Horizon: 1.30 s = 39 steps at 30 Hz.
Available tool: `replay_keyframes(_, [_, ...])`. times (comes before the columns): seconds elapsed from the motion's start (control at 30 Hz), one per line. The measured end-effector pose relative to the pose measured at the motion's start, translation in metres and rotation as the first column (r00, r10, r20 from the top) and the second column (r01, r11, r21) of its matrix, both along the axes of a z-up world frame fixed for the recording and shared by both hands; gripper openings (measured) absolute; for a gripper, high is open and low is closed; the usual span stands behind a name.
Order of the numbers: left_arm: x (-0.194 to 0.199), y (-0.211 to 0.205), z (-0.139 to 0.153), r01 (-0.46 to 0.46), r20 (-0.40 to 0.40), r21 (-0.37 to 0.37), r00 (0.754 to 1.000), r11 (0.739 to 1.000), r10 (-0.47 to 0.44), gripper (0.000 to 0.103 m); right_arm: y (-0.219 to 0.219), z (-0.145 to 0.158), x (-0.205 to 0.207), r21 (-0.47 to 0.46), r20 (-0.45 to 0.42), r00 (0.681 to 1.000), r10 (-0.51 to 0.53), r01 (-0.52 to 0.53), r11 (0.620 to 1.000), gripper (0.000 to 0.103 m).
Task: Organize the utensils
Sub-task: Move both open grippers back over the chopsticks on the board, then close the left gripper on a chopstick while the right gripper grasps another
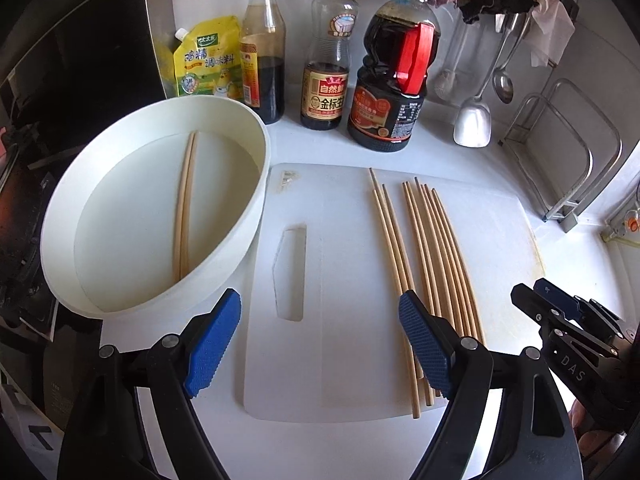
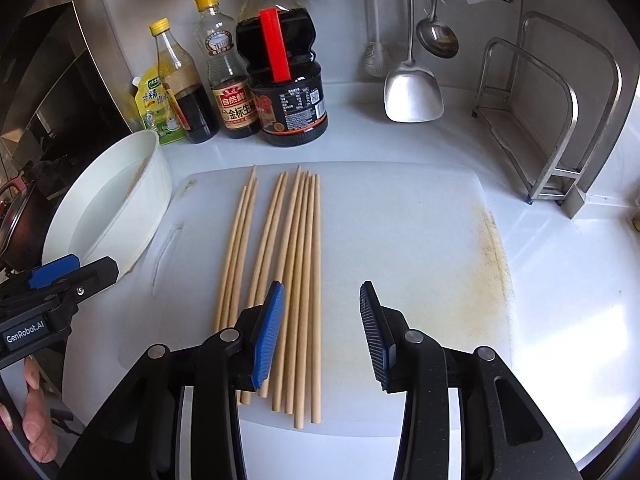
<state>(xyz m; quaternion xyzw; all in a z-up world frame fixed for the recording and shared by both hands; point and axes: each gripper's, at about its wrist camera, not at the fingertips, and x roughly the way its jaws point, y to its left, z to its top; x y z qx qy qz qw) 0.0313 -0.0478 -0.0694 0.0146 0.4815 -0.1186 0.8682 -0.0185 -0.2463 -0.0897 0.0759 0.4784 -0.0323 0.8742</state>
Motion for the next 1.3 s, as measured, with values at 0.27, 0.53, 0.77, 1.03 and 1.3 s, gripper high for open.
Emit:
replay_keyframes(0.27, [0.001, -0.019, -0.020, 0.013, -0.010, 0.010, 1.000, 1.000, -0.013, 0.083, -0.011, -0.027, 0.006, -0.005, -0.026, 1.000, -0.011, 0.011, 1.000, 0.045])
replay_keyframes(0.53, [0.005, -0.025, -0.033, 0.004, -0.012, 0.027, 1.000, 1.000, -0.004, 0.086, -0.014, -0.044, 0.019, -0.002, -0.039, 0.999, -0.005, 0.005, 1.000, 0.049])
replay_keyframes(0.77, [0.009, -0.026, -0.041, -0.006, -0.020, 0.037, 1.000, 0.999, 0.007, 0.087, -0.009, -0.050, 0.025, -0.011, -0.044, 0.999, 0.015, -0.015, 1.000, 0.050])
replay_keyframes(1.03, [0.009, -0.030, -0.047, -0.003, -0.033, 0.044, 0.999, 0.999, 0.005, 0.087, -0.002, -0.053, 0.030, -0.045, -0.048, 0.998, 0.041, -0.043, 0.998, 0.050])
replay_keyframes(1.3, [0.011, -0.033, -0.051, -0.003, -0.049, 0.041, 0.999, 0.999, 0.005, 0.087, 0.002, -0.051, 0.035, -0.094, -0.059, 0.996, 0.068, -0.074, 0.993, 0.050])
